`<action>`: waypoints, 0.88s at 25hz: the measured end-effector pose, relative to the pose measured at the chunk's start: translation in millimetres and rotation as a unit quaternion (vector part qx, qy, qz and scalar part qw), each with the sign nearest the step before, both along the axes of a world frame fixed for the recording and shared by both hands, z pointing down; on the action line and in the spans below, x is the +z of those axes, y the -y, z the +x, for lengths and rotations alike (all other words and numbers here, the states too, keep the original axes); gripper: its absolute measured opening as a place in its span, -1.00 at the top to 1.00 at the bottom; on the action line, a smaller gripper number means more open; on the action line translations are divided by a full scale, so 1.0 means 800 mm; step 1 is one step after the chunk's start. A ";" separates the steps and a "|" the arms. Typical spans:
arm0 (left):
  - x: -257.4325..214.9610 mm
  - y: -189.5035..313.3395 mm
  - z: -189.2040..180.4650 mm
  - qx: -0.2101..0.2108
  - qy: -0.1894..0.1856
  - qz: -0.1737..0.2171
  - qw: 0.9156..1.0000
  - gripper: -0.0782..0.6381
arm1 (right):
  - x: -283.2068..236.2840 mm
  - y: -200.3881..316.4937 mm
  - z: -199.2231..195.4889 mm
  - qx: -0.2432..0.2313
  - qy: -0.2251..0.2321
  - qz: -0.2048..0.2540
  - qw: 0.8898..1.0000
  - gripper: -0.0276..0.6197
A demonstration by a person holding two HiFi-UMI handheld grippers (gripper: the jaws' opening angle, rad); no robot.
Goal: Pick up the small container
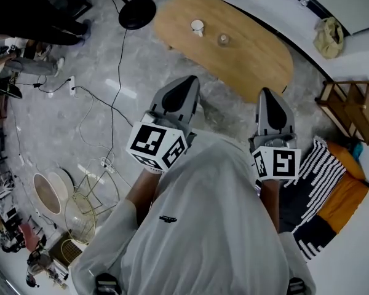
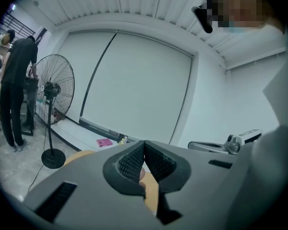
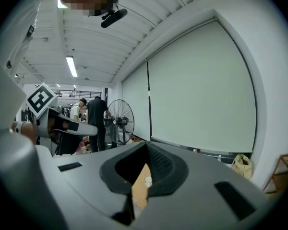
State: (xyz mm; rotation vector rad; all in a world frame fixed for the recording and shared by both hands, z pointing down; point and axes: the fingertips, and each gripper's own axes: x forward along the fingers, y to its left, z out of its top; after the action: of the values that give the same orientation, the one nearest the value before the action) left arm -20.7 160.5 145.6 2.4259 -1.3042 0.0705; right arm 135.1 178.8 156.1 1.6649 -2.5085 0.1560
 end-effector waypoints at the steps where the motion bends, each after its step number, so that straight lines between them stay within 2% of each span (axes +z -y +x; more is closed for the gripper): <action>1: -0.003 0.016 -0.005 0.001 -0.002 0.002 1.000 0.73 | -0.001 0.016 -0.002 0.004 -0.001 -0.001 1.000 0.89; 7: -0.006 0.105 -0.052 0.003 -0.017 -0.012 1.000 0.73 | -0.006 0.114 -0.035 0.023 -0.006 -0.008 1.000 0.89; 14: -0.008 0.205 -0.083 0.036 -0.016 -0.010 0.999 0.73 | -0.008 0.209 -0.065 0.054 -0.007 -0.002 0.999 0.89; 18: -0.004 0.242 -0.087 0.056 -0.016 -0.019 0.998 0.73 | -0.005 0.239 -0.063 0.089 -0.005 -0.014 0.996 0.89; 22: 0.002 0.261 -0.085 0.052 -0.024 -0.028 0.998 0.73 | 0.001 0.244 -0.059 0.086 -0.022 -0.025 0.996 0.89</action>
State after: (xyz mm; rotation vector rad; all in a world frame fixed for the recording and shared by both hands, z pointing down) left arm -88.5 -48.6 147.2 2.4309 -1.1401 0.0752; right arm 87.7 -16.5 156.7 1.8424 -2.3092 0.1954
